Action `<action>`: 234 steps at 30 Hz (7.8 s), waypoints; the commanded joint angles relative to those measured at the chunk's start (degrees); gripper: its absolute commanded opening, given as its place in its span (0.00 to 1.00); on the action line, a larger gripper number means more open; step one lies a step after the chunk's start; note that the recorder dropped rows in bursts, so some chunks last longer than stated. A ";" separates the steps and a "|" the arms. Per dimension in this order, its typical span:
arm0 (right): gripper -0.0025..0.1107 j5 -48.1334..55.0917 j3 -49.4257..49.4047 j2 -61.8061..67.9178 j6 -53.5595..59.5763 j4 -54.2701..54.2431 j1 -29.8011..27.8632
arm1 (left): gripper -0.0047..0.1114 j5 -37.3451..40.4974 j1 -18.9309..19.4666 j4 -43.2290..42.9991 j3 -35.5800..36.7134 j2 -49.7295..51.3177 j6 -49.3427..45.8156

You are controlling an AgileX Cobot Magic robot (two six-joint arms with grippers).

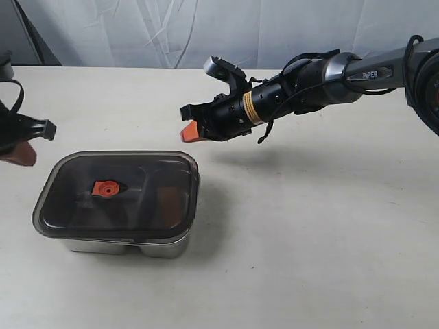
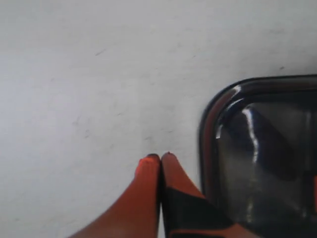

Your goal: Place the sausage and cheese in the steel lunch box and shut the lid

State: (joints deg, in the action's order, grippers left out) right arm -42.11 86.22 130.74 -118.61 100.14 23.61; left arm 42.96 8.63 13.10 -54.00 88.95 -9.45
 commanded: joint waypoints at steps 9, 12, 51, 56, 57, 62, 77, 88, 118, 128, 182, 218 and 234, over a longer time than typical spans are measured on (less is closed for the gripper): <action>0.02 1.96 -0.20 -2.68 0.14 -0.19 -0.30 | 0.04 3.06 0.39 -11.54 -0.16 3.38 9.45; 0.02 10.05 -0.20 -6.85 1.34 -0.19 -0.30 | 0.04 2.00 0.39 -11.54 -0.16 4.62 9.45; 0.02 79.66 1.73 -11.09 134.20 -114.16 6.28 | 0.04 -3.68 -1.22 -4.59 -0.16 7.57 7.75; 0.02 77.23 1.73 -11.09 134.08 -114.16 8.54 | 0.04 -4.59 -1.99 -4.59 -0.16 8.71 7.75; 0.02 77.01 1.73 -11.09 134.08 -114.16 8.70 | 0.04 -4.56 -1.99 -4.59 -0.16 9.00 7.75; 0.02 75.87 1.73 -10.48 134.08 -114.89 9.09 | 0.04 -5.02 -1.99 -2.60 -0.16 9.12 6.22; 0.02 77.55 1.73 -8.21 135.09 -117.84 10.00 | 0.04 -5.07 -1.99 0.83 -0.16 9.12 3.03; 0.02 81.00 1.73 -8.33 136.07 -117.37 11.13 | 0.04 -5.16 -1.99 4.06 -0.16 9.12 -0.76; 0.02 82.36 1.73 -10.24 139.58 -117.40 11.27 | 0.04 -5.30 -1.99 4.19 -0.16 9.12 -1.52; 0.02 82.26 1.73 -10.24 141.50 -117.51 13.07 | 0.04 -5.30 -1.99 4.19 -0.16 9.12 -1.52; 0.02 85.59 1.73 -19.13 137.65 -111.90 17.05 | 0.04 -4.51 -1.50 0.54 -0.28 8.98 0.16; 0.02 85.73 1.73 -19.13 137.65 -110.94 17.05 | 0.04 25.49 -13.25 -15.50 -0.80 0.72 13.43; 0.02 86.55 1.73 -19.13 137.65 -111.09 17.05 | 0.04 21.62 -13.94 -16.20 -0.80 6.17 14.90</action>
State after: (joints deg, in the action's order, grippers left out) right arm 44.23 87.75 112.19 18.62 -11.07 40.81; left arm 66.56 -4.92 -3.56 -54.63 94.18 4.91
